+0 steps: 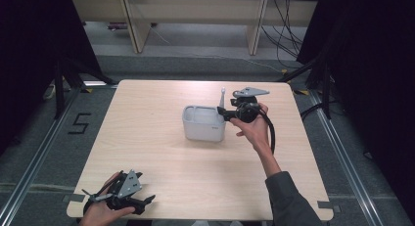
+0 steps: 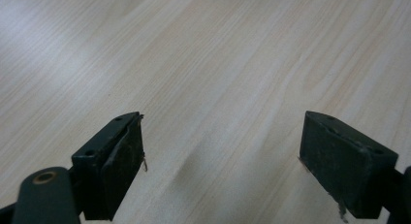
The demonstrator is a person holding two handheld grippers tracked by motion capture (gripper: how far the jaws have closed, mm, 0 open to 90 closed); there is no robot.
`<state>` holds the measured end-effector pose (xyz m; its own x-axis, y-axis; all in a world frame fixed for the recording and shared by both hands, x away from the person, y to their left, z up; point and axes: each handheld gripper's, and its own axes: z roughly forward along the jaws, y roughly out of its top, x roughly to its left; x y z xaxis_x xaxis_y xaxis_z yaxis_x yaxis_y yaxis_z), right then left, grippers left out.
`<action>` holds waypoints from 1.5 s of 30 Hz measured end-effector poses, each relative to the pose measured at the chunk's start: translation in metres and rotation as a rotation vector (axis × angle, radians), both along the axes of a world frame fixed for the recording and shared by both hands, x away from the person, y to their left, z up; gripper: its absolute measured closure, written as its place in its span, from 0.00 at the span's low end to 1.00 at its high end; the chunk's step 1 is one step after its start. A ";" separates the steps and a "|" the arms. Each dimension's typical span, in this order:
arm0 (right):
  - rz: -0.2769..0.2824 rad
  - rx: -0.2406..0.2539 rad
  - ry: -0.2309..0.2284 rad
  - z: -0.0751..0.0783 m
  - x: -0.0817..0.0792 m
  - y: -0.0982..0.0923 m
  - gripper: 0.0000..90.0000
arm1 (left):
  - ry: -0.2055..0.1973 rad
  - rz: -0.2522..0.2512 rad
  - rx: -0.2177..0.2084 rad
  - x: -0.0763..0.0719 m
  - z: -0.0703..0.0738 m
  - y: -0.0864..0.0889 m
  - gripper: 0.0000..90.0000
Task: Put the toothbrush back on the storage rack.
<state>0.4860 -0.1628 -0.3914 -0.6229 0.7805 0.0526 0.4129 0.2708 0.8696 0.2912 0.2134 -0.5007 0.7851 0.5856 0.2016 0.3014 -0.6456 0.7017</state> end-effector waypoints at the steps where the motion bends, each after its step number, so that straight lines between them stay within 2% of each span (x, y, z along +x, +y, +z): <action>1: 0.011 -0.012 -0.013 0.001 0.000 -0.002 0.39 | 0.000 0.001 0.001 0.000 0.000 0.000 0.17; 7: 0.005 0.007 -0.022 0.002 -0.008 -0.010 0.38 | 0.001 -0.005 0.013 0.001 0.000 0.000 0.17; 8: -0.005 0.023 -0.015 0.001 -0.011 -0.011 0.38 | 0.000 -0.004 0.014 0.001 0.000 0.000 0.17; 9: 0.011 0.009 -0.027 0.002 -0.011 -0.013 0.38 | 0.002 -0.005 0.004 0.000 0.000 0.000 0.17; 10: 0.004 0.003 -0.027 0.002 -0.013 -0.015 0.38 | 0.002 -0.004 0.011 0.001 0.000 0.000 0.17; 12: 0.001 0.020 -0.019 0.000 -0.016 -0.016 0.37 | 0.003 -0.001 0.004 0.001 -0.001 0.000 0.17; 13: -0.002 0.014 -0.016 0.000 -0.018 -0.017 0.37 | 0.001 -0.005 0.015 0.001 0.000 0.001 0.17; 14: 0.006 0.002 -0.035 0.000 -0.018 -0.019 0.37 | 0.000 -0.004 0.013 0.001 0.000 0.000 0.17; 15: 0.003 0.020 -0.026 -0.002 -0.020 -0.019 0.37 | 0.000 -0.005 0.014 0.001 0.000 0.000 0.17; 16: 0.014 0.002 -0.040 -0.001 -0.021 -0.021 0.37 | 0.003 -0.004 0.002 0.001 -0.001 0.000 0.17; 17: 0.002 0.012 -0.022 -0.001 -0.023 -0.021 0.37 | 0.004 -0.005 0.003 0.001 0.000 0.000 0.17; 18: -0.001 0.016 -0.040 -0.003 -0.024 -0.022 0.37 | 0.001 -0.005 0.014 0.001 0.000 0.001 0.17; 20: 0.001 0.019 -0.023 -0.003 -0.027 -0.024 0.36 | -0.001 -0.005 0.015 0.001 0.000 0.000 0.17; 21: 0.004 0.001 -0.044 -0.003 -0.027 -0.026 0.36 | 0.002 -0.004 0.005 0.001 0.000 0.000 0.17; 22: 0.002 0.021 -0.023 -0.003 -0.030 -0.026 0.36 | 0.003 -0.002 0.003 0.001 -0.001 0.000 0.17; 23: -0.002 0.031 -0.038 -0.004 -0.030 -0.026 0.36 | 0.001 -0.002 0.004 0.001 0.000 0.000 0.17; 25: 0.010 0.035 -0.027 -0.004 -0.033 -0.028 0.35 | 0.003 -0.003 0.004 0.001 -0.001 0.000 0.17; 26: 0.006 0.020 -0.034 -0.004 -0.034 -0.029 0.35 | 0.004 -0.006 0.005 0.001 0.000 0.000 0.17; 27: 0.008 0.024 -0.046 -0.004 -0.035 -0.030 0.35 | 0.003 -0.003 0.006 0.001 0.000 0.000 0.17; 28: 0.008 0.025 -0.034 -0.005 -0.038 -0.031 0.35 | 0.001 -0.002 0.005 0.001 0.000 0.000 0.17; 32: 0.016 0.037 -0.034 -0.007 -0.042 -0.031 0.34 | 0.005 -0.004 0.003 0.001 -0.001 0.000 0.17; 33: 0.014 0.014 -0.048 -0.007 -0.043 -0.033 0.34 | 0.003 -0.004 0.007 0.001 0.000 0.000 0.17; 35: 0.016 0.037 -0.026 -0.009 -0.047 -0.032 0.34 | 0.002 -0.003 0.006 0.001 -0.001 0.000 0.17; 36: 0.020 0.031 -0.043 -0.010 -0.047 -0.033 0.34 | 0.004 -0.005 0.004 0.001 -0.001 0.000 0.17; 38: 0.020 0.053 -0.022 -0.013 -0.052 -0.032 0.33 | 0.001 -0.004 0.014 0.001 0.000 0.000 0.17; 39: 0.039 0.039 -0.022 -0.014 -0.052 -0.034 0.33 | -0.001 -0.003 0.005 0.000 0.000 0.000 0.17; 40: 0.034 0.039 -0.008 -0.015 -0.056 -0.035 0.33 | 0.002 -0.002 0.001 0.000 0.000 0.000 0.17; 41: 0.040 0.042 -0.007 -0.017 -0.057 -0.035 0.33 | 0.002 -0.006 0.014 0.001 0.000 0.001 0.17; 42: 0.043 0.035 -0.023 -0.019 -0.058 -0.036 0.33 | 0.000 -0.004 0.008 0.001 0.000 0.000 0.17; 45: 0.038 0.028 0.004 -0.025 -0.066 -0.040 0.32 | 0.000 -0.009 0.019 0.001 0.000 0.000 0.17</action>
